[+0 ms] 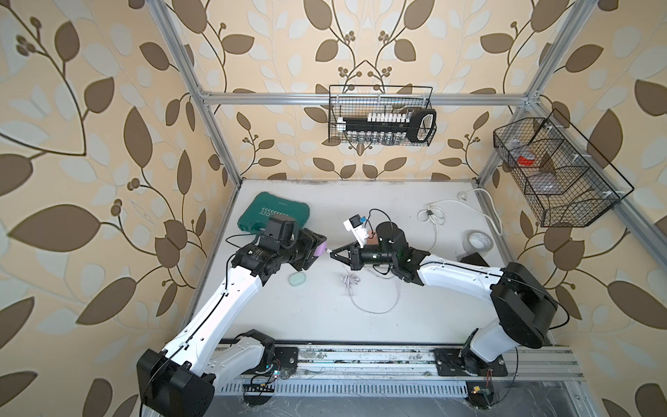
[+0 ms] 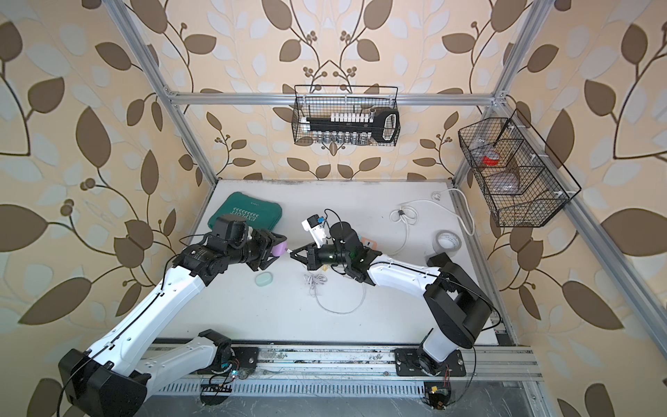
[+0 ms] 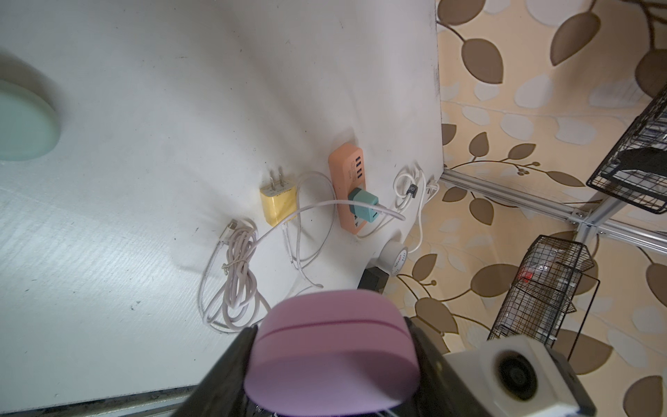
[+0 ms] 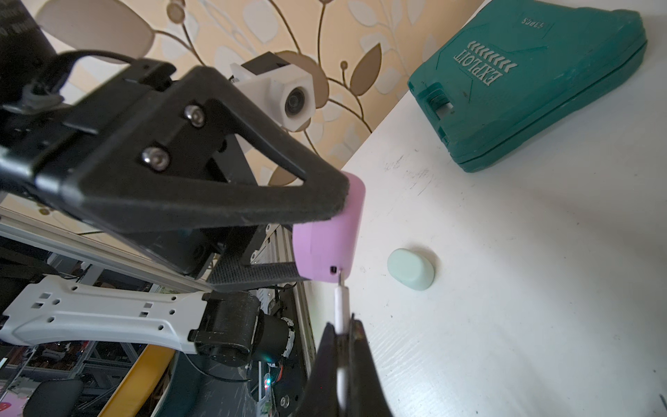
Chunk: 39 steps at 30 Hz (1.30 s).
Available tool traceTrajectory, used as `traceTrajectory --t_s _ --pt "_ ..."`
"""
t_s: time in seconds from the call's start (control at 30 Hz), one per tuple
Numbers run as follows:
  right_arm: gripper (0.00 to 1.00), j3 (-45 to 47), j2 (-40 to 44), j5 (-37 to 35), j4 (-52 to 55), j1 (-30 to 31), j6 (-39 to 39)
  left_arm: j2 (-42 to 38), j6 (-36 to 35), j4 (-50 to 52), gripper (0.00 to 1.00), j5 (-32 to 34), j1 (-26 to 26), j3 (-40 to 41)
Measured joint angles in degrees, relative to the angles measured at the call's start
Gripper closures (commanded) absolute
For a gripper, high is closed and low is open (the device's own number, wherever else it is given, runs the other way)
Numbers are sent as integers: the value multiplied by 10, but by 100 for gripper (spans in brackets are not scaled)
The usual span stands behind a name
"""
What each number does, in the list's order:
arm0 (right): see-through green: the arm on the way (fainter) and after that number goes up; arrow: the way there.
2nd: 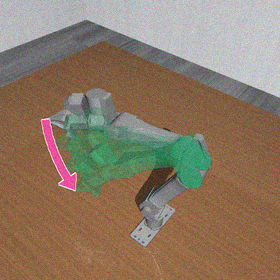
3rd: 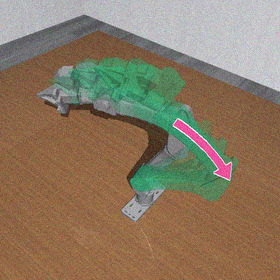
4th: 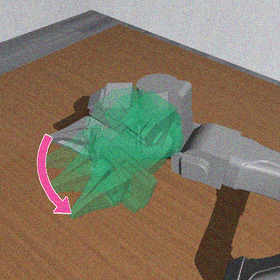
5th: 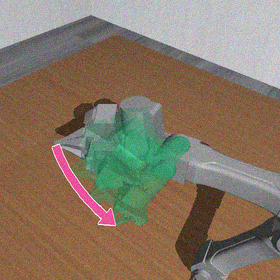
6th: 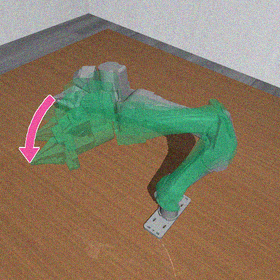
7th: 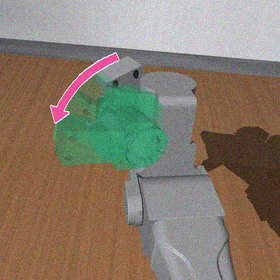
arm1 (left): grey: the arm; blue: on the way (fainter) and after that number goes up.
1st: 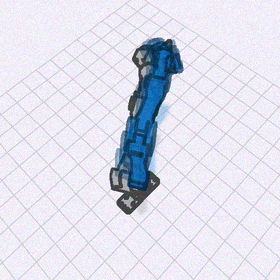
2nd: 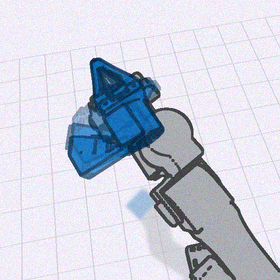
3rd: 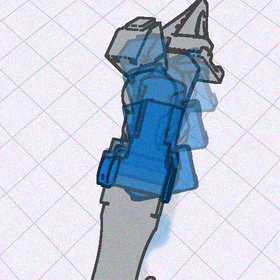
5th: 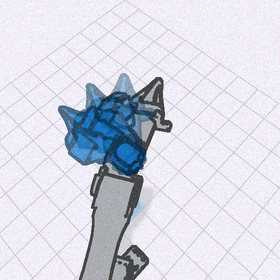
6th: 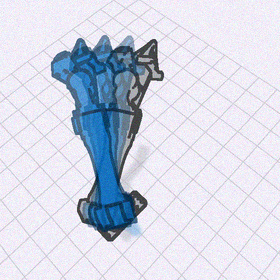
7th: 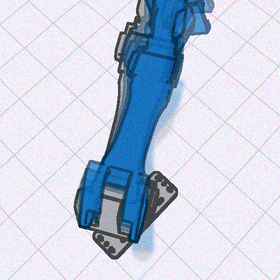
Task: Charge the bluetooth headset
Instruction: Insert the charging cable into the bluetooth headset.
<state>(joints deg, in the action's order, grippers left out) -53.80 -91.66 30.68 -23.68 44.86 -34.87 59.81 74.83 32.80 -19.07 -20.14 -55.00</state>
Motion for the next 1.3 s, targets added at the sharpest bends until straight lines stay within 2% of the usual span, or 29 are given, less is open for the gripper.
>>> traceTrajectory --t_s 0.93,1.3 --pt "100 0 2 0 -1 0 1 4 -4 0 68 -3 0 0" --pt "100 -28 -2 -3 54 3 48 7 -8 -1 70 -17 7 0"
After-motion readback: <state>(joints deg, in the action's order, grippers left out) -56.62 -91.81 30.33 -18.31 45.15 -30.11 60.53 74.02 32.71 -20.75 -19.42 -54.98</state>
